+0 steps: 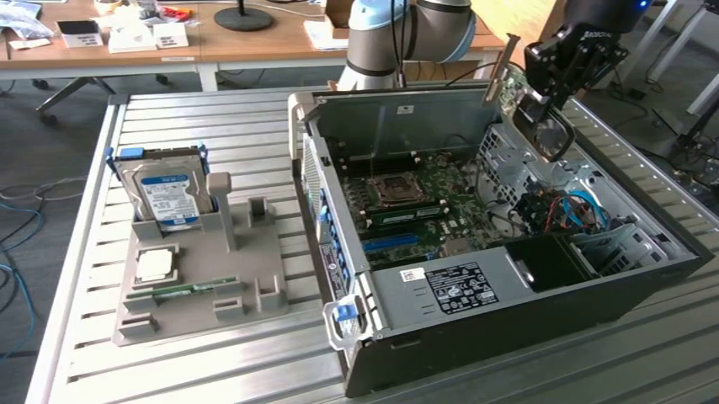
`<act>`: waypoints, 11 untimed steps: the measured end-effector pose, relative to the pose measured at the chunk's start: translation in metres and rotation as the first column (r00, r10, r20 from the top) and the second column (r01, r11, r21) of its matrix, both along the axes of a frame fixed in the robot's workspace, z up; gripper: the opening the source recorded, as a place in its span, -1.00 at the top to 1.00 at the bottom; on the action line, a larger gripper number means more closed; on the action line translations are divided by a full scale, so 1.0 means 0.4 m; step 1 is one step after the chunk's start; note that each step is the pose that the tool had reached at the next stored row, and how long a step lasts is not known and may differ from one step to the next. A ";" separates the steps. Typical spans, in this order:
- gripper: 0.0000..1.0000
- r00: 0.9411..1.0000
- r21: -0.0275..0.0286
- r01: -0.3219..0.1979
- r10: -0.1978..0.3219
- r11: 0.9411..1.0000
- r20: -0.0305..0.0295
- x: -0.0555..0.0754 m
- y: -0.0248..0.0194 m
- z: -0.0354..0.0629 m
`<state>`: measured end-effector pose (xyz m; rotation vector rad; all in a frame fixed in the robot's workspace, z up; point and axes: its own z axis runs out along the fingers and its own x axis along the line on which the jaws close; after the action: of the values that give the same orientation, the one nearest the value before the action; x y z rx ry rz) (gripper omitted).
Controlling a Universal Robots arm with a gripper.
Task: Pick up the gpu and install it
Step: 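Insert the gpu into the slot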
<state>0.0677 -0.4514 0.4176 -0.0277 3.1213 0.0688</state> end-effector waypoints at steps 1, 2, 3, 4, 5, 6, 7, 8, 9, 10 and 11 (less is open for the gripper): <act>0.47 1.000 -0.001 -0.015 0.015 1.000 0.000 0.000 0.000 0.000; 0.47 1.000 -0.003 -0.031 0.031 1.000 0.000 0.000 0.000 -0.001; 0.47 0.999 -0.004 -0.047 0.047 0.999 0.000 0.000 0.000 -0.001; 0.47 0.998 -0.006 -0.064 0.064 0.998 0.000 -0.001 0.000 0.000; 0.47 0.997 -0.007 -0.083 0.083 0.997 0.000 -0.001 0.000 -0.001; 0.47 0.995 -0.008 -0.100 0.100 0.995 0.000 -0.001 0.000 -0.001; 0.47 0.993 -0.009 -0.118 0.118 0.993 0.000 -0.001 0.000 -0.001; 0.47 0.991 -0.010 -0.135 0.135 0.991 -0.001 0.000 0.000 -0.001; 0.47 0.988 -0.011 -0.153 0.153 0.988 -0.001 -0.001 0.000 -0.001; 0.47 0.985 -0.012 -0.171 0.171 0.985 -0.001 -0.001 0.000 -0.001; 0.47 0.982 -0.013 -0.190 0.190 0.982 -0.001 -0.001 0.000 -0.001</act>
<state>0.0675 -0.4514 0.4172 -0.3258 3.1089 0.0515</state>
